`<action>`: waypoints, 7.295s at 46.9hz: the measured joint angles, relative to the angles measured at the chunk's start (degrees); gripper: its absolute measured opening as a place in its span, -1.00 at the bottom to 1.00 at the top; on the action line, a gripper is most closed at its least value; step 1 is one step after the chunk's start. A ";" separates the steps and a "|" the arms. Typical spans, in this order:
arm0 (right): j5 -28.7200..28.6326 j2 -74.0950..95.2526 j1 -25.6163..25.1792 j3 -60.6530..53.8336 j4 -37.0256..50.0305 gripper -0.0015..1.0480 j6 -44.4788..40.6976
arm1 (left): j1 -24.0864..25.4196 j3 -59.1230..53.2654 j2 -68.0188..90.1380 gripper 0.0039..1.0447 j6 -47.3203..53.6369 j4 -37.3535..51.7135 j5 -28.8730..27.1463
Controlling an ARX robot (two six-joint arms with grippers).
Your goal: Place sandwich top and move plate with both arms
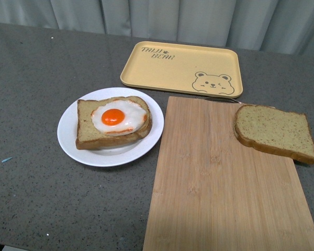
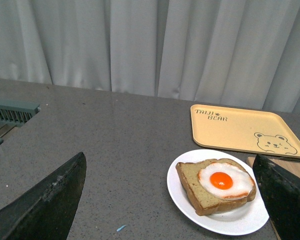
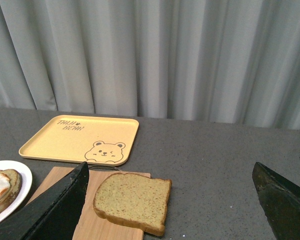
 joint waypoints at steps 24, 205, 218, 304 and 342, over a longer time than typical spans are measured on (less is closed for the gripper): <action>17.59 14.51 0.24 2.34 4.46 0.82 -10.32 | 0.00 0.00 -0.02 0.88 -0.02 0.00 0.00; 12.63 109.77 12.20 35.63 75.65 -0.95 1.03 | 0.00 0.00 -0.02 0.88 0.00 -0.04 -0.02; 7.89 94.64 8.07 18.14 75.67 -0.98 0.07 | 0.00 0.00 -0.02 0.88 0.00 -0.04 -0.02; 0.17 17.14 0.02 -0.02 17.49 -0.98 0.09 | 0.00 0.00 -0.02 0.88 0.00 -0.04 0.00; 0.00 0.00 0.02 0.00 0.02 -0.54 -0.02 | 0.00 0.00 -0.04 0.88 0.00 -0.09 0.00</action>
